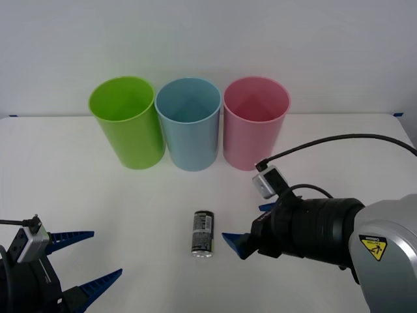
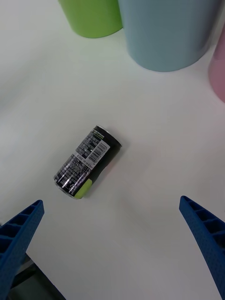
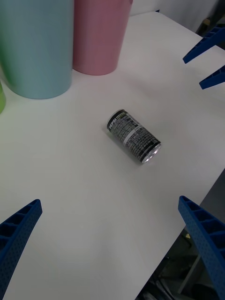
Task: Put cans in the blue bin and PET bottles in the pink bin and trash in the green bin.
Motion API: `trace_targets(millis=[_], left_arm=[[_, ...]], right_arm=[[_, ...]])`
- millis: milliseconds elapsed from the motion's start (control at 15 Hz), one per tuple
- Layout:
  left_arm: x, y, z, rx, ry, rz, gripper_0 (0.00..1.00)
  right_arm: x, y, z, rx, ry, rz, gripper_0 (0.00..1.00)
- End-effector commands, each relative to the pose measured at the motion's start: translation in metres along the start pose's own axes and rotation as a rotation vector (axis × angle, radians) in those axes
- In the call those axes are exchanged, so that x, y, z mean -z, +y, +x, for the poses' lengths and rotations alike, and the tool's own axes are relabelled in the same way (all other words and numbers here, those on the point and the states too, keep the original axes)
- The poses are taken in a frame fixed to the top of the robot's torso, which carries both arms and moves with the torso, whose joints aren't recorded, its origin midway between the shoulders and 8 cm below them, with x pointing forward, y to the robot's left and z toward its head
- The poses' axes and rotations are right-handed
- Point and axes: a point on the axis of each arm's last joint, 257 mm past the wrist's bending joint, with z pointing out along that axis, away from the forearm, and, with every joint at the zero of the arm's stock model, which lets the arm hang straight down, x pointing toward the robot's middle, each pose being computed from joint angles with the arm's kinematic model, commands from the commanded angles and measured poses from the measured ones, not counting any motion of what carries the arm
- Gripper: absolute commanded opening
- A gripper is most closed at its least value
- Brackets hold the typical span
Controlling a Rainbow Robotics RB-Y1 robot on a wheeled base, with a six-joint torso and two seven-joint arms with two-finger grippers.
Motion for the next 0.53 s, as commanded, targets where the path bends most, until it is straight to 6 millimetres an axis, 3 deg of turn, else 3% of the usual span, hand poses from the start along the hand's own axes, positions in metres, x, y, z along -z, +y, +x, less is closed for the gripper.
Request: trace_targets(millis=[67, 533], left_arm=[[0.000, 0.000, 0.000, 0.000, 0.000, 0.000, 1.00], [0.000, 0.000, 0.000, 0.000, 0.000, 0.000, 1.00]], right_arm=[[-0.013, 0.007, 0.002, 0.017, 0.054, 0.036, 1.00], [-0.045, 0.023, 0.007, -0.006, 0.105, -0.008, 1.00]])
